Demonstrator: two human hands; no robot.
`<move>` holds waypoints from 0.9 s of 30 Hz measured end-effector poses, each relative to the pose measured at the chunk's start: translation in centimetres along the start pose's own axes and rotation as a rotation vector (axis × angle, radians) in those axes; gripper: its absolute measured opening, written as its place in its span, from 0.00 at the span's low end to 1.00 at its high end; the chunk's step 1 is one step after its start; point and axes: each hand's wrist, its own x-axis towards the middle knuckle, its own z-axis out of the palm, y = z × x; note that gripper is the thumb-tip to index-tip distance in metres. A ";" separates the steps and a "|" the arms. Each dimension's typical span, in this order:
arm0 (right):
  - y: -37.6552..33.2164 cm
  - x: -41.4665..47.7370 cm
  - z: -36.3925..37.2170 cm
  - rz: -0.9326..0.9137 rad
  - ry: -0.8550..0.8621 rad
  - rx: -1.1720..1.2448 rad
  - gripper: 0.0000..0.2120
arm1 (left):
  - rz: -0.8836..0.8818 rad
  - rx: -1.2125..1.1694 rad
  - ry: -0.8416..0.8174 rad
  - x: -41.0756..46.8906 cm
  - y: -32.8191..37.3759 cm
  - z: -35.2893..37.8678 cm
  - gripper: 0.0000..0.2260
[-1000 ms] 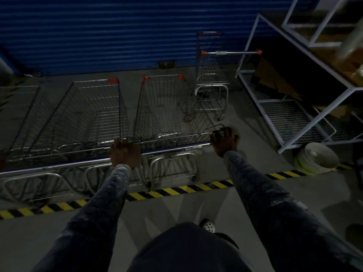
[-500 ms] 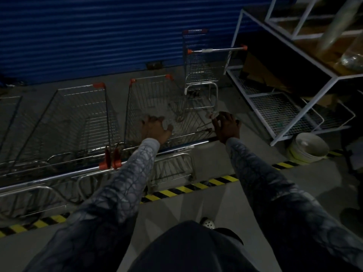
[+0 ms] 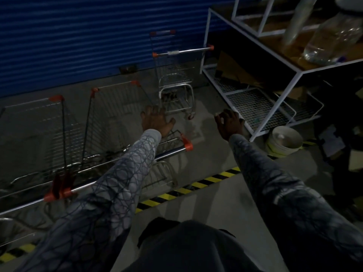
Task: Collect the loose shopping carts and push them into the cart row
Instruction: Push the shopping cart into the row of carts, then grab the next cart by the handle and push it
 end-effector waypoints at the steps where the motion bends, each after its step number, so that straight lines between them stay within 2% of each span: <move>1: 0.5 0.5 0.1 0.006 -0.021 0.003 0.24 | -0.004 -0.006 -0.002 0.4 0.5 0.4 0.34; 7: 2.5 4.5 2.6 0.007 -0.096 -0.004 0.25 | -0.049 0.002 -0.071 3.5 2.6 2.2 0.31; 12: 2.2 9.3 5.8 -0.041 -0.128 -0.011 0.20 | -0.077 -0.018 -0.036 7.3 2.2 4.6 0.29; 17: 1.9 17.4 10.0 -0.132 -0.214 0.011 0.18 | -0.199 -0.005 -0.089 14.6 0.9 7.9 0.30; 21: 2.0 24.3 12.4 -0.156 -0.294 -0.056 0.17 | -0.289 -0.088 -0.081 21.1 0.8 9.5 0.30; 27: 1.1 34.4 14.5 -0.179 -0.312 -0.053 0.20 | -0.310 -0.170 -0.114 30.1 2.6 11.0 0.34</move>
